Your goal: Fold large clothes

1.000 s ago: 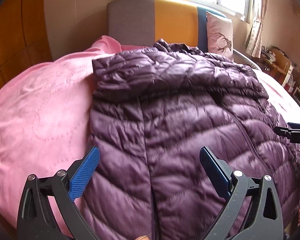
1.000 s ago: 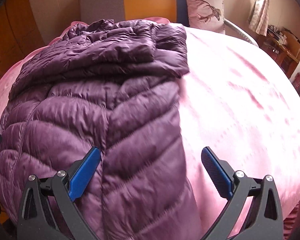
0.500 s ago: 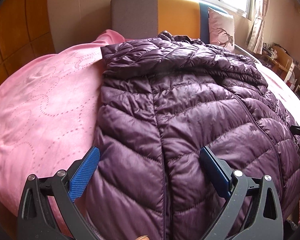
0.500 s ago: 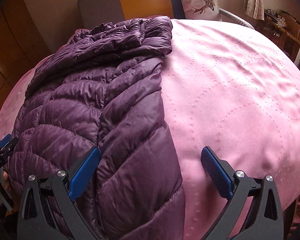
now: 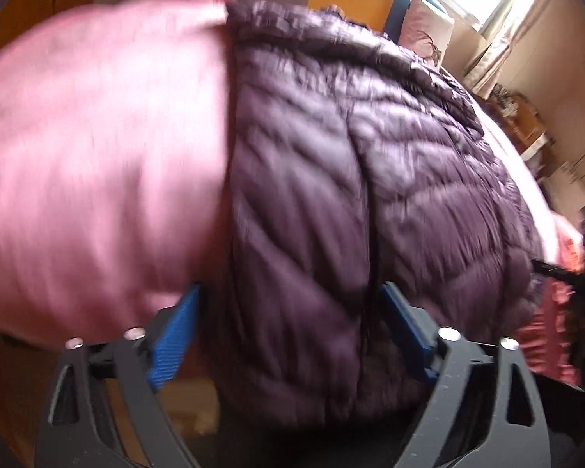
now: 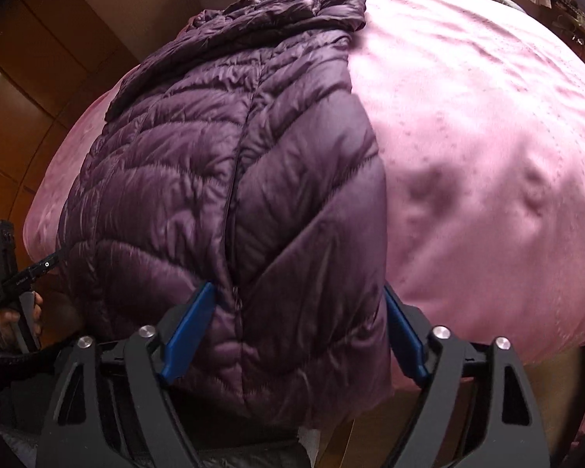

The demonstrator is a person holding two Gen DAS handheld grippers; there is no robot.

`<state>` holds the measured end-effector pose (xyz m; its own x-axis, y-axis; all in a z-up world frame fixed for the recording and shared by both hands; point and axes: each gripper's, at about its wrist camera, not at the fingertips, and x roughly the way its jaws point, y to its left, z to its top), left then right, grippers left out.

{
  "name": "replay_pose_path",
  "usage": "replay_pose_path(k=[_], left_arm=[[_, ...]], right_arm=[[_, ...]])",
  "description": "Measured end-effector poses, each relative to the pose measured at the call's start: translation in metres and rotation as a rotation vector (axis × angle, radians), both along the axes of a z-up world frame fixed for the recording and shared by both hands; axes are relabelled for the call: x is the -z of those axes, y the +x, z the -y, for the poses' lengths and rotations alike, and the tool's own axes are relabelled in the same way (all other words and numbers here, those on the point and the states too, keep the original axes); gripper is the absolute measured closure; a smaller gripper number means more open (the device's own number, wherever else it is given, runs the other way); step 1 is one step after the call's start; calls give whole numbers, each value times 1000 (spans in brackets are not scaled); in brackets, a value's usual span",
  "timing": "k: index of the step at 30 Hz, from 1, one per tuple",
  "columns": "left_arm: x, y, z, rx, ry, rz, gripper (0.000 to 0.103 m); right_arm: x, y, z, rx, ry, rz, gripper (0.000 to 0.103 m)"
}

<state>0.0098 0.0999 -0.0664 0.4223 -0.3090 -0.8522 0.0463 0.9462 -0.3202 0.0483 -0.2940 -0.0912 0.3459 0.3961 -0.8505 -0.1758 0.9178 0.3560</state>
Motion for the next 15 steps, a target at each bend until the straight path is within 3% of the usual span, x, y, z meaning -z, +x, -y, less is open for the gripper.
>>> replay_pose_path(k=[1, 3, 4, 6, 7, 9, 15], left_arm=[[4, -4, -1, 7, -19, -12, 18], [8, -9, -2, 24, -53, -29, 32], [8, -10, -2, 35, -71, -32, 38], [3, -11, 1, 81, -103, -32, 68], [-2, -12, 2, 100, -103, -25, 74], [-14, -12, -2, 114, -141, -5, 89], [-59, 7, -29, 48, -339, 117, 96]], right_arm=[[0, -2, -2, -6, -2, 1, 34], [-2, -4, -6, -26, 9, -8, 45], [-4, -4, -9, -45, 7, -11, 56], [-15, -6, -17, -94, -9, 2, 73], [-22, -7, -19, -108, -3, 11, 81], [-40, -6, -19, -118, 42, 45, 86], [-88, 19, -10, -51, 211, 183, 93]])
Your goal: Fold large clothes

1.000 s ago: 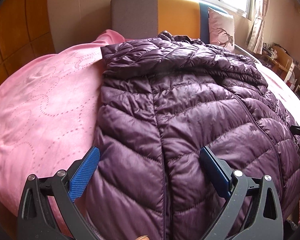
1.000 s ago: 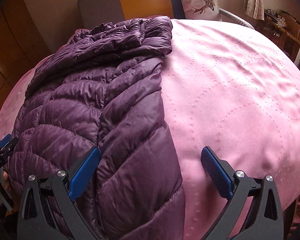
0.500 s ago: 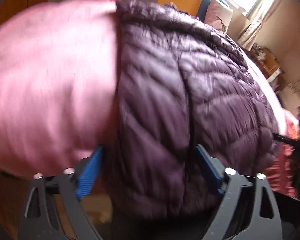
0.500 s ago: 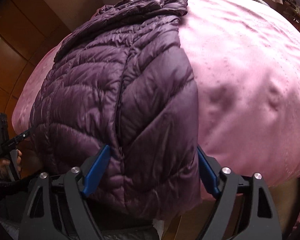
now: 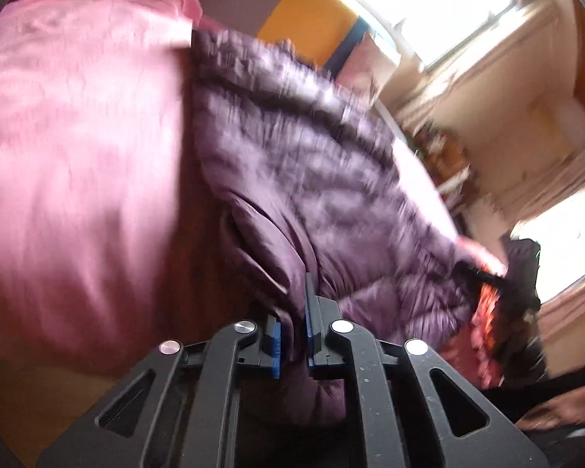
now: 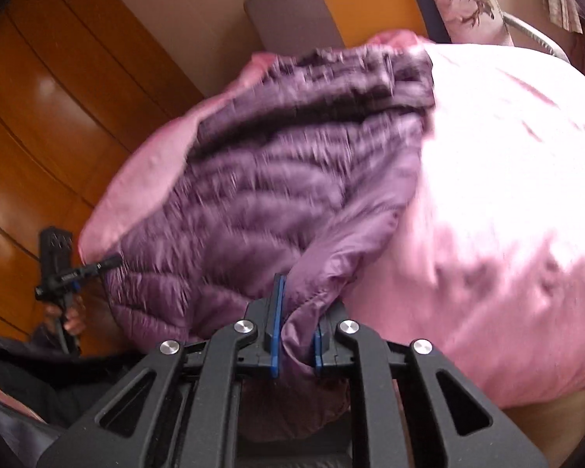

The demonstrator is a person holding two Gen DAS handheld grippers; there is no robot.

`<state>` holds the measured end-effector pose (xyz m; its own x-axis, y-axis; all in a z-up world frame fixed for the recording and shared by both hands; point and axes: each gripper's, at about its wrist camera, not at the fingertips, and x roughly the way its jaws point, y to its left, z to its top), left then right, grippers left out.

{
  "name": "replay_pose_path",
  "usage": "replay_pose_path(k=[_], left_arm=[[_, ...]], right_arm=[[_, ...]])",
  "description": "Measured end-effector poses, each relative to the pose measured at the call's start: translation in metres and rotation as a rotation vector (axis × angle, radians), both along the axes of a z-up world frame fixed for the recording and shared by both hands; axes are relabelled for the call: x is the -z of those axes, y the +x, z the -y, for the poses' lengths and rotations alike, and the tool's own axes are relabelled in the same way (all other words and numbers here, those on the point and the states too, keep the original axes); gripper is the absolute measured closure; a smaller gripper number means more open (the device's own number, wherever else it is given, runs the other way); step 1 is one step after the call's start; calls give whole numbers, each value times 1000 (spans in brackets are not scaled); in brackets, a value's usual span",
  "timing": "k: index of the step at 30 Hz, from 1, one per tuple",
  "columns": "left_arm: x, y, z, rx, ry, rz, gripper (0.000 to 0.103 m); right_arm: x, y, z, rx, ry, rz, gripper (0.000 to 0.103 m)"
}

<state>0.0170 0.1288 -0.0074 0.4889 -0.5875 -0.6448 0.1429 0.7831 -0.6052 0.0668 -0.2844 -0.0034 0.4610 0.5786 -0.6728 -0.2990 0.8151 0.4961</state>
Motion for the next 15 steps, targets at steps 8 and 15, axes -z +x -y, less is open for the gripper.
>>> replay_pose_path(k=[8, 15], left_arm=[[-33, 64, -1, -50, -150, 83, 96], [-22, 141, -3, -153, -98, 9, 91]], right_arm=[[-6, 91, 12, 147, 51, 12, 94], [13, 158, 22, 232, 79, -70, 87]])
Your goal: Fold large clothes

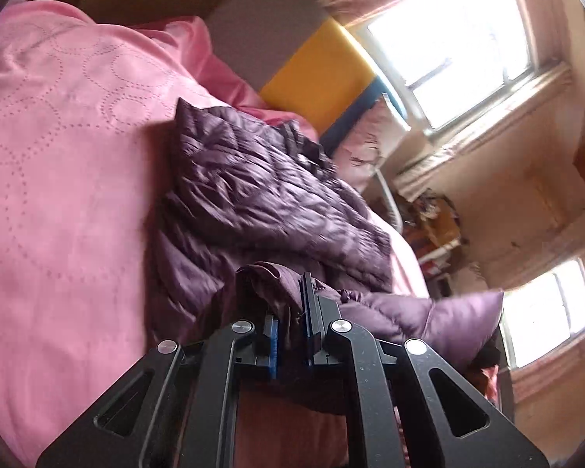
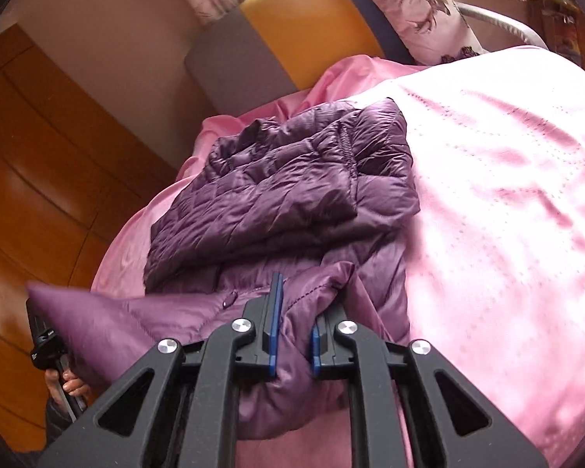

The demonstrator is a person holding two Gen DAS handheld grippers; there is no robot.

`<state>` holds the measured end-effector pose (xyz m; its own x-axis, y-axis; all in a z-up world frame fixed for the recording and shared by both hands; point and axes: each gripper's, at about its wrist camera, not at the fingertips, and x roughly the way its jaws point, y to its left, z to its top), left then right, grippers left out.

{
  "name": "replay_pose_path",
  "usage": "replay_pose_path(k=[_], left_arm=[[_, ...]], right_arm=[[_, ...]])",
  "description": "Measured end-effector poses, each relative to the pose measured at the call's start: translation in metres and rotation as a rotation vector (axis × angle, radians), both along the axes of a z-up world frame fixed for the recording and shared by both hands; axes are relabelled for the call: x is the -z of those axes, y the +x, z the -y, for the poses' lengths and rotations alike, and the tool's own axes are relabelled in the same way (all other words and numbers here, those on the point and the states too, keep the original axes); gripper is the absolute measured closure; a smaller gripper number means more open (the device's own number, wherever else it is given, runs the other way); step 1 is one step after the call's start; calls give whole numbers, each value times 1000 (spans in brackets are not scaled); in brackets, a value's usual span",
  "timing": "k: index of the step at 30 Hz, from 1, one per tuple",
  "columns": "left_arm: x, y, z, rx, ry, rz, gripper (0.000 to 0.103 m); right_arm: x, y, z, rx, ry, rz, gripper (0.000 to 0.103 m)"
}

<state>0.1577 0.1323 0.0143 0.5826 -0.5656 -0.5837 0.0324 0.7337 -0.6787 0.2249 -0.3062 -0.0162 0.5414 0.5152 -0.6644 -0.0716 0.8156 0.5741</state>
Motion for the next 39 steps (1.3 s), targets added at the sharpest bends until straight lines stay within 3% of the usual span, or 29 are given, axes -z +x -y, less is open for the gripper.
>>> replay_pose_path(k=[1, 3, 4, 5, 6, 8, 12, 16, 17, 18, 21, 23, 26, 30, 36, 39], left_arm=[[-1, 8, 1, -17, 17, -14, 89], [-4, 21, -1, -50, 34, -21, 70], [-6, 23, -2, -66, 25, -12, 62], [-7, 24, -6, -87, 7, 1, 41], [-7, 23, -10, -112, -17, 14, 19], [-6, 23, -23, -181, -11, 28, 11], [15, 16, -39, -198, -17, -1, 11], [48, 9, -26, -129, -19, -53, 12], [54, 9, -21, -107, -18, -66, 16], [61, 10, -9, -62, 1, -76, 40], [66, 8, 15, -9, 135, -63, 63], [65, 6, 14, -6, 134, -61, 74], [58, -6, 8, 12, 127, -44, 86], [54, -23, 7, 56, 142, -37, 88], [47, -92, 11, 147, 157, -61, 88], [39, -121, 13, 165, 226, -71, 84]], right_arm=[[1, 5, 3, 8, 13, -4, 79], [4, 15, 8, 25, 70, -2, 56], [5, 18, 12, 37, 107, -4, 38], [5, 20, 15, 52, 137, 0, 18], [4, 19, 19, 71, 153, 18, 10], [0, 13, 25, 101, 147, 56, 4], [13, -10, 34, 107, 136, 41, 3], [38, -35, 23, 67, 66, -3, 3], [43, -38, 18, 55, 44, -17, 4], [49, -41, 12, 41, 35, -32, 7], [56, -46, 2, 49, -20, -36, 31], [53, -51, 4, 48, -8, -30, 56], [43, -64, 5, 31, -32, -13, 72], [34, -92, 8, -20, -83, -13, 74], [22, -158, 22, -104, -129, -48, 74], [6, -183, 25, -98, -225, -31, 59]])
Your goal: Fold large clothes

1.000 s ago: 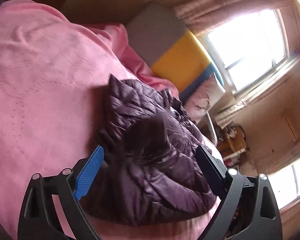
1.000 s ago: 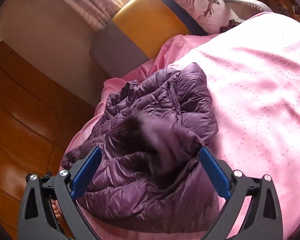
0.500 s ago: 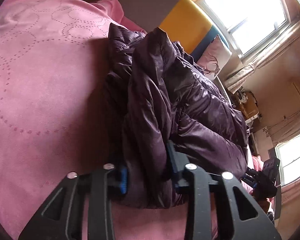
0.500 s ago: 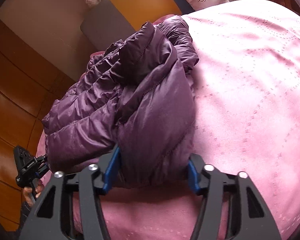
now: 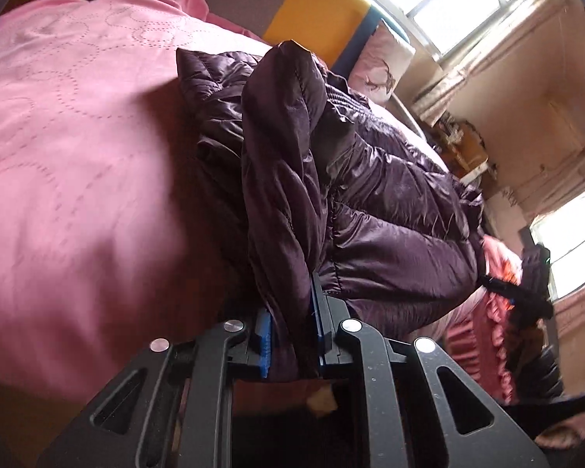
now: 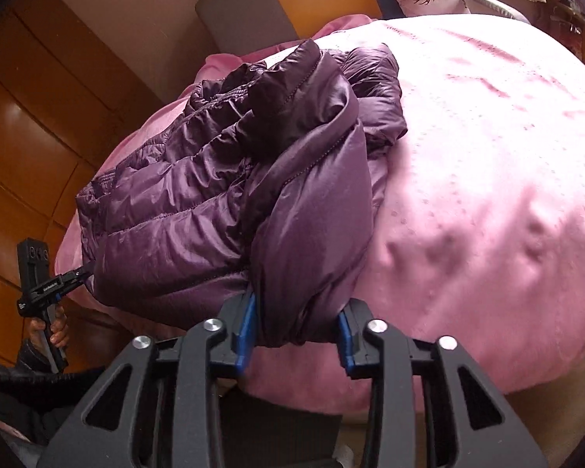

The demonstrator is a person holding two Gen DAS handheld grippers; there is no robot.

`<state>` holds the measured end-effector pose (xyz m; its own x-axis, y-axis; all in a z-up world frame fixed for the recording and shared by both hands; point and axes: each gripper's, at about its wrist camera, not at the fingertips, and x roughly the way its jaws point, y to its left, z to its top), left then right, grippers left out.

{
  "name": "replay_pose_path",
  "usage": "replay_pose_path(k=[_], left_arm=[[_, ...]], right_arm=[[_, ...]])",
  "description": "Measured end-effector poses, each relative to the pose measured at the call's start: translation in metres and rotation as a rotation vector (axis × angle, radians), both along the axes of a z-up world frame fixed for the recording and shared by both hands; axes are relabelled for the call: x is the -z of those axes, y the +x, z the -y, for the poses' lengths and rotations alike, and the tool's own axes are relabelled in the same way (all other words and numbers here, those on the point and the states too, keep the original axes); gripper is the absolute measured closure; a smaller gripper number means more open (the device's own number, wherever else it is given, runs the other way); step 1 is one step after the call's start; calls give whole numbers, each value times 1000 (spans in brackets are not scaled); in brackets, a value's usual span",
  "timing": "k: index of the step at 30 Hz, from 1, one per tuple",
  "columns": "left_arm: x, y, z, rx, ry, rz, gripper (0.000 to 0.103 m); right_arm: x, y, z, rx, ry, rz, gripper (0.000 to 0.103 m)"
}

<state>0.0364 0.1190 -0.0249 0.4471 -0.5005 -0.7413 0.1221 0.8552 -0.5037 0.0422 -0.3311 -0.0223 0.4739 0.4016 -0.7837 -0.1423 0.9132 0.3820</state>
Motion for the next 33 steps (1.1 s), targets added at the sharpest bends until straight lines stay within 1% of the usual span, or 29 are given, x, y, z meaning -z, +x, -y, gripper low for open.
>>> replay_pose_path(k=[1, 2, 3, 4, 5, 7, 9, 10, 11, 13, 15, 16, 17, 18, 19, 20, 21, 22, 23, 24, 26, 29, 31, 33], left_arm=[[-4, -8, -1, -14, 46, 10, 79], [-8, -13, -3, -30, 84, 29, 66], [-14, -17, -1, -61, 141, 67, 56], [-21, -21, -3, -83, 170, 97, 53], [-24, -21, -5, -89, 171, 111, 53], [-35, -19, -5, -90, 138, 144, 53], [-43, -13, 2, -71, 133, 190, 53], [-44, -10, 5, -57, 133, 204, 53], [-44, -9, 10, -41, 130, 212, 53], [-43, 4, 23, -9, 141, 228, 53], [-37, 22, 36, 28, 166, 224, 53], [-31, 32, 42, 39, 178, 208, 53], [-26, 37, 47, 48, 181, 197, 53], [-18, 48, 52, 63, 193, 179, 53], [-12, 49, 55, 77, 204, 164, 54], [-6, 53, 59, 96, 214, 149, 63], [-3, 55, 62, 113, 233, 146, 77], [-2, 56, 64, 119, 250, 154, 84], [-3, 56, 65, 124, 247, 158, 95], [-6, 55, 63, 122, 233, 167, 98], [-17, 49, 57, 107, 214, 197, 100], [-44, 39, 46, 84, 145, 264, 101], [-65, 36, 35, 59, 84, 320, 102], [-77, 40, 27, 38, 27, 336, 102]], right_arm=[[-7, -5, 0, 9, -37, 23, 53], [-16, -6, 3, 20, -68, 52, 48], [-26, -4, 2, 31, -97, 93, 47], [-34, -8, 3, 33, -118, 128, 47], [-42, -9, -1, 31, -137, 164, 47], [-57, -10, -20, 7, -176, 231, 48], [-63, 6, -36, -17, -227, 272, 48], [-61, 14, -44, -27, -247, 277, 48], [-53, 26, -50, -34, -263, 275, 49], [-41, 48, -67, -62, -297, 253, 49], [-21, 68, -86, -87, -392, 224, 51], [-11, 76, -92, -102, -426, 200, 60], [-1, 83, -100, -127, -433, 181, 74], [4, 85, -103, -146, -442, 174, 81], [8, 84, -104, -158, -462, 175, 90], [8, 82, -106, -172, -477, 176, 102], [6, 79, -105, -176, -483, 183, 102], [3, 76, -104, -177, -487, 192, 102], [1, 73, -103, -175, -487, 200, 103], [-5, 69, -99, -167, -481, 214, 103], [-17, 63, -92, -145, -450, 246, 103], [-41, 60, -90, -95, -374, 308, 103], [-58, 60, -85, -57, -322, 348, 103], [-70, 63, -81, -18, -294, 378, 103]])
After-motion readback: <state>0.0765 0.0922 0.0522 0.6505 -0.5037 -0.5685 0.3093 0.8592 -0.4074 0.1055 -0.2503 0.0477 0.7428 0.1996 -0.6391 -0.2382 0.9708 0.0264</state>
